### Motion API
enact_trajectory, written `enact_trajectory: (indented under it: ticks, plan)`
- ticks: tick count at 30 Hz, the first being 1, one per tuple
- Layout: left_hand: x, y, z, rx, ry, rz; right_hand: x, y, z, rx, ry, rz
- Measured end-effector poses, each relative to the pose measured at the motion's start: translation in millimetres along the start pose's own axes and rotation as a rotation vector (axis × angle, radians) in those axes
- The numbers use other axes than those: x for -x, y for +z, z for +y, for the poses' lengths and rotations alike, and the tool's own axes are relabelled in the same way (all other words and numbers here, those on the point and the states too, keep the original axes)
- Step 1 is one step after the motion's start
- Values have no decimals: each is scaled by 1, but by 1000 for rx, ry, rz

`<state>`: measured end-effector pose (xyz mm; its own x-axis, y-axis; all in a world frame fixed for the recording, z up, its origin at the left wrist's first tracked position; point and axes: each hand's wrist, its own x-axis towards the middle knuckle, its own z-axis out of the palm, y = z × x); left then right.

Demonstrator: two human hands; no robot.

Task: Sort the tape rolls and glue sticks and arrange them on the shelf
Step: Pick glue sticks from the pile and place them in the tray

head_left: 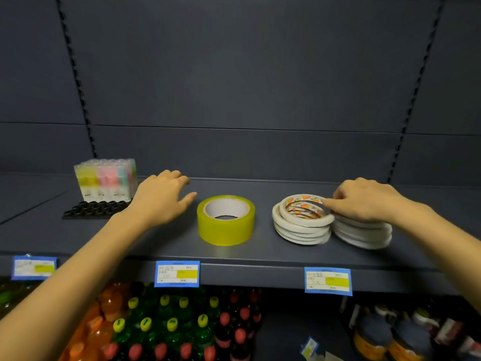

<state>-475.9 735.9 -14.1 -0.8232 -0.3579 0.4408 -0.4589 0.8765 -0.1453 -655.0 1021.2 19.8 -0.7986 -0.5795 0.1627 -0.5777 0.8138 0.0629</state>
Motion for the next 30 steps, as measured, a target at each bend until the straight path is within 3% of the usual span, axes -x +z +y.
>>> enact_trajectory:
  ticks: [4,9,22,26,30]
  plan:
    - [19,-5,-4,-10,-29,-18,-1,-12,-8,131,-59,135]
    - [54,-21,-33,-40,-150,-17,-10,-34,-65,-42,-270,265]
    - [212,-62,-200,-226,-486,-82,9,-36,-355,-201,-965,257]
    - [259,-74,-264,-275,-516,-126,23,-36,-442,-274,-1038,144]
    - [297,-83,-326,-288,-541,-133,38,-37,-524,-312,-1048,137]
